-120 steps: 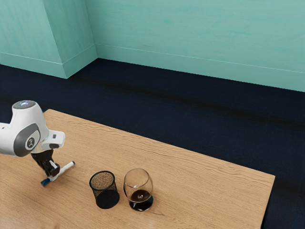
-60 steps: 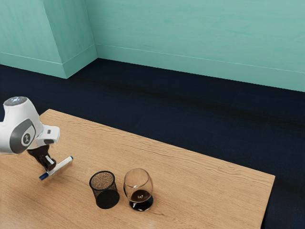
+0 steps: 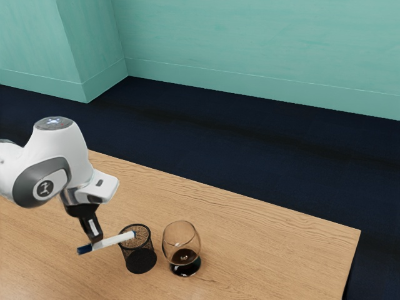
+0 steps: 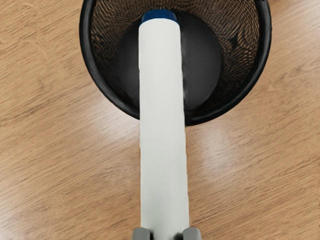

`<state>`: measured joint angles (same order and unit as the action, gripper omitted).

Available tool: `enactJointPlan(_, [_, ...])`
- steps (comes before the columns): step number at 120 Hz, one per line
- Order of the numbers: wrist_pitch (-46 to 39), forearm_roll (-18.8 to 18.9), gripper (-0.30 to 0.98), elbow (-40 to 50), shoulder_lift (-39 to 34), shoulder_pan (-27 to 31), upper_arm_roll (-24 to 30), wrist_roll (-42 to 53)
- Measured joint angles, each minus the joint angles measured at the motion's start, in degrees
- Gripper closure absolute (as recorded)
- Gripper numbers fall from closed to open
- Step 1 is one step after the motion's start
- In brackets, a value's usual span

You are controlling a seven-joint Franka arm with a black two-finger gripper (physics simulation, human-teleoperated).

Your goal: Put the marker into the pen holder.

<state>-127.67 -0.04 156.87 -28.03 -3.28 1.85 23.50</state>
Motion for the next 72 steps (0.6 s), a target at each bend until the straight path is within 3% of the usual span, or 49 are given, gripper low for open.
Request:
enactJointPlan(40, [7.87,-0.22,0.77,-7.51,3.85,0.04,2.08,-5.52])
enactJointPlan(72, [23.21,1.56,0.74,-26.47,22.92,0.57,2.15,-17.52])
